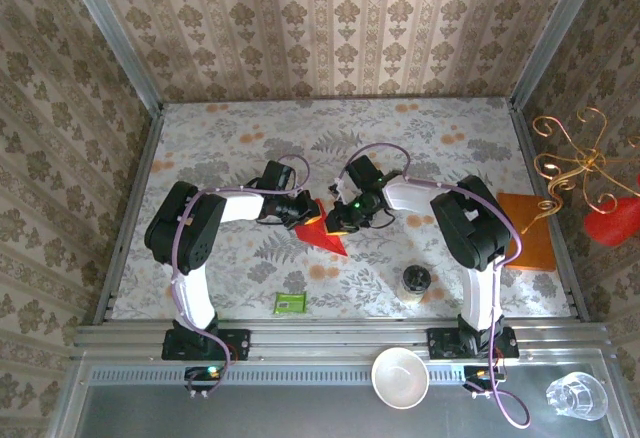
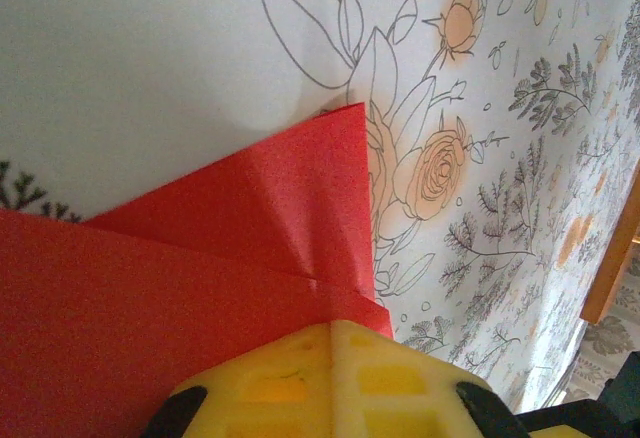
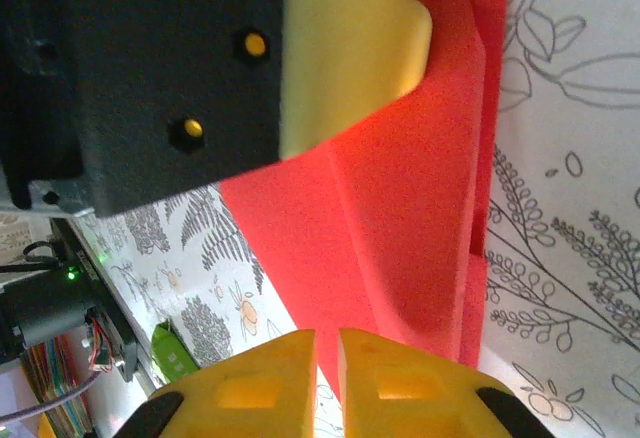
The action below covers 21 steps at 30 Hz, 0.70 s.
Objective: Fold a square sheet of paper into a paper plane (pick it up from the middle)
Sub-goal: Fourth fold the wing at the center of the table.
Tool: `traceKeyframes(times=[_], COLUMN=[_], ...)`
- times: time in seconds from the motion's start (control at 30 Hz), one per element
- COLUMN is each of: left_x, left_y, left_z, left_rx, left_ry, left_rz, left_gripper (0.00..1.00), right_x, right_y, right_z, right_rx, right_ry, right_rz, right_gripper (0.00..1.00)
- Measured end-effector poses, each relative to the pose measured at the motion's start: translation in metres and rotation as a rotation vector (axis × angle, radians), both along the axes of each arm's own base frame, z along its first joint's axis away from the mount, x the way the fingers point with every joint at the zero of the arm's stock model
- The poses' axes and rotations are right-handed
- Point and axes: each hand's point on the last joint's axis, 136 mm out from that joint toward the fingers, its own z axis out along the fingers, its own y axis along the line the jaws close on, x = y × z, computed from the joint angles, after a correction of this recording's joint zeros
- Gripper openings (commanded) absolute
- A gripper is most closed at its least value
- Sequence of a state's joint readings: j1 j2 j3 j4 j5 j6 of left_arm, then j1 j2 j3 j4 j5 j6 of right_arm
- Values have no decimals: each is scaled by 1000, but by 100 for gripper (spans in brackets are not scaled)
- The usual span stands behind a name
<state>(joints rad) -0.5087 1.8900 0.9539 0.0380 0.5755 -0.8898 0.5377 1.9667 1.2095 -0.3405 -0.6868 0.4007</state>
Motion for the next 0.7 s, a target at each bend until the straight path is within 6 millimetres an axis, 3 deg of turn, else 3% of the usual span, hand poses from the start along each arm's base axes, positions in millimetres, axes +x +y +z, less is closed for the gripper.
traceKeyframes(times=[0.2,0.53,0.7], left_x=[1,1,0], left_y=[1,1,3], left_z=[0,-1,-1], left_rx=[2,4,0], left_ry=[4,19,30], left_rz=[4,3,2], left_gripper=[8,8,8], right_x=[8,-13,-25], right_y=[9,-2,-9], right_z=[-6,-28,-29], right_rx=[-8,-66,-66], right_ry=[-2,55,48], right_rz=[5,37,58], right_gripper=[13,13,13])
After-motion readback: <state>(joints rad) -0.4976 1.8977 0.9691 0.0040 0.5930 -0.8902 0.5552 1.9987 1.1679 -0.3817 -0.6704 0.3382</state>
